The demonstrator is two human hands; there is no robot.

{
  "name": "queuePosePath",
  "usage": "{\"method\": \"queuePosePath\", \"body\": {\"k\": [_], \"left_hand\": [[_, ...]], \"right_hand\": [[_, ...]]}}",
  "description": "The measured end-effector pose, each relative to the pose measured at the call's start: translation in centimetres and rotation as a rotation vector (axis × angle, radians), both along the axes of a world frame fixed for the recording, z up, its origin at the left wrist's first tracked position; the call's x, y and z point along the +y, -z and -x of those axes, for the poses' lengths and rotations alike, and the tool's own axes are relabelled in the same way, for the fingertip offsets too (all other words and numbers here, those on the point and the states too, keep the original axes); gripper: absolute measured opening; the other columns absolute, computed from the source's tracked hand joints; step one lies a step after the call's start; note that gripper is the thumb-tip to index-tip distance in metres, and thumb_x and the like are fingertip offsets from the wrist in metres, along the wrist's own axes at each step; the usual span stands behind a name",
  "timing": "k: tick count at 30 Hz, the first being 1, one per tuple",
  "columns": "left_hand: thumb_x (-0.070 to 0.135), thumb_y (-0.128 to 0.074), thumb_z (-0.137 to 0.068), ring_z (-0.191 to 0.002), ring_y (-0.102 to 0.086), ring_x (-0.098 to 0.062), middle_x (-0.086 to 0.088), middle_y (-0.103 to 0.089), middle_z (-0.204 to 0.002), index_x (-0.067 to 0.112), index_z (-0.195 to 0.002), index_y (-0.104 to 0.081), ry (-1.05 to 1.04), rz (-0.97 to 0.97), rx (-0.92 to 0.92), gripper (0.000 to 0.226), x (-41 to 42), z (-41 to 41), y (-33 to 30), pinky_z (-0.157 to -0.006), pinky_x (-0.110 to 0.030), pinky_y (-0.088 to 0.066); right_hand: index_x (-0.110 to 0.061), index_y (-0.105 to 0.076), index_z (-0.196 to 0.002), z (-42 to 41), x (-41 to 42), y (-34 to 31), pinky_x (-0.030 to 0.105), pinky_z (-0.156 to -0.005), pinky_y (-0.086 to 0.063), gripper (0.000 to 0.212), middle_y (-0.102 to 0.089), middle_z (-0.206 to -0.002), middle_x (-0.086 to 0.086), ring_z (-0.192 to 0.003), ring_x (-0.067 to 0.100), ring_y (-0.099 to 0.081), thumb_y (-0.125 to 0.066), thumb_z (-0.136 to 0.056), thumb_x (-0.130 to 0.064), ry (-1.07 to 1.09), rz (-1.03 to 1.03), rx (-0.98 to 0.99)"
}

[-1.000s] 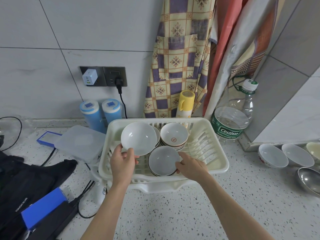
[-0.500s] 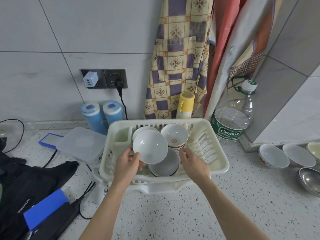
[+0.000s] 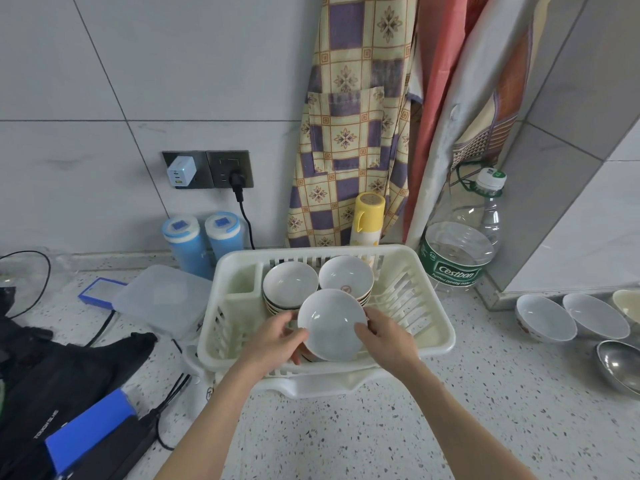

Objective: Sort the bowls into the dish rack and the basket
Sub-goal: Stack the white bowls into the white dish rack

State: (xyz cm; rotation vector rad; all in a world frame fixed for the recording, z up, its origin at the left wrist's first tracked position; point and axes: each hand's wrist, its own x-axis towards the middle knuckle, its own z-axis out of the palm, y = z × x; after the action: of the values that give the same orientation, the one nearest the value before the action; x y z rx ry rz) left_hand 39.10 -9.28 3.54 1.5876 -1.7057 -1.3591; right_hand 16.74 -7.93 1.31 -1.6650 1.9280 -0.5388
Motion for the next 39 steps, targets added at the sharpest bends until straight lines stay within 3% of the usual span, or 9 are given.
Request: {"method": "queuePosePath", "body": {"k": [4,9,16,21,26,30,39], "left_hand": [[0.043,-0.06,-0.089,-0.06,-0.07,-0.004,0.017,-0.074,-0.073,0.05,-0.097,-0.054,-0.092,0.058,-0.026,0.012,0.0,0.3,0.1,-0.061,-0.024,-0.047],[0.039,-0.059,-0.084,-0.052,-0.066,0.003,0.016,-0.07,-0.068,0.041,-0.092,-0.059,-0.128,0.074,-0.233,0.008,-0.5,0.5,1.1,-0.06,-0.025,-0.045],[0.036,-0.061,-0.082,-0.053,-0.066,0.004,0.018,-0.071,-0.076,0.043,-0.091,-0.055,-0.136,0.06,-0.312,0.013,-1.2,0.5,1.9,-0.064,-0.025,-0.05],[0.042,-0.059,-0.081,-0.078,-0.069,-0.006,0.024,-0.068,-0.087,0.044,-0.096,-0.054,-0.131,0.061,-0.371,0.017,-1.5,0.5,2.4,-0.076,-0.028,-0.052],[0.041,-0.058,-0.081,-0.083,-0.065,-0.008,0.025,-0.066,-0.087,0.044,-0.096,-0.053,-0.143,0.076,-0.409,0.016,-1.6,0.6,2.7,-0.076,-0.029,-0.051],[0.039,-0.057,-0.083,-0.078,-0.063,-0.006,0.023,-0.064,-0.086,0.043,-0.097,-0.048,-0.147,0.098,-0.429,0.017,-1.5,0.5,2.8,-0.066,-0.027,-0.047],[0.041,-0.054,-0.086,-0.082,-0.064,-0.009,0.022,-0.064,-0.088,0.044,-0.1,-0.046,-0.132,0.133,-0.464,0.017,-1.7,0.5,3.2,-0.073,-0.03,-0.05]], "right_hand": [[-0.039,-0.048,-0.124,-0.1,-0.4,-0.1,0.022,-0.057,-0.033,0.034,-0.063,-0.069,-0.024,-0.068,-0.005,-0.053,-0.042,-0.091,-0.038,0.038,-0.045,-0.02],[-0.036,-0.045,-0.127,-0.5,-0.3,0.1,0.024,-0.059,-0.034,0.036,-0.065,-0.066,-0.024,-0.073,0.009,-0.058,-0.04,-0.092,-0.04,0.005,-0.075,0.058],[-0.032,-0.044,-0.129,-0.9,-0.3,0.0,0.029,-0.068,-0.044,0.036,-0.073,-0.081,-0.017,-0.082,0.016,-0.065,-0.035,-0.095,-0.041,-0.052,-0.079,0.169],[-0.03,-0.053,-0.113,-1.0,-0.5,0.1,0.028,-0.07,-0.047,0.029,-0.073,-0.079,-0.016,-0.08,0.017,-0.066,-0.034,-0.096,-0.043,-0.049,-0.063,0.209],[-0.03,-0.056,-0.106,-1.2,-0.5,0.2,0.03,-0.074,-0.052,0.028,-0.072,-0.082,-0.009,-0.079,0.02,-0.066,-0.033,-0.096,-0.042,-0.049,-0.045,0.264],[-0.033,-0.056,-0.114,-1.4,-0.5,0.3,0.032,-0.073,-0.049,0.029,-0.071,-0.09,-0.007,-0.084,0.024,-0.065,-0.035,-0.097,-0.042,-0.031,-0.028,0.294],[-0.043,-0.042,-0.137,-1.4,-0.6,0.4,0.031,-0.073,-0.051,0.043,-0.072,-0.09,-0.012,-0.086,0.02,-0.066,-0.037,-0.094,-0.044,-0.013,-0.035,0.263]]}}
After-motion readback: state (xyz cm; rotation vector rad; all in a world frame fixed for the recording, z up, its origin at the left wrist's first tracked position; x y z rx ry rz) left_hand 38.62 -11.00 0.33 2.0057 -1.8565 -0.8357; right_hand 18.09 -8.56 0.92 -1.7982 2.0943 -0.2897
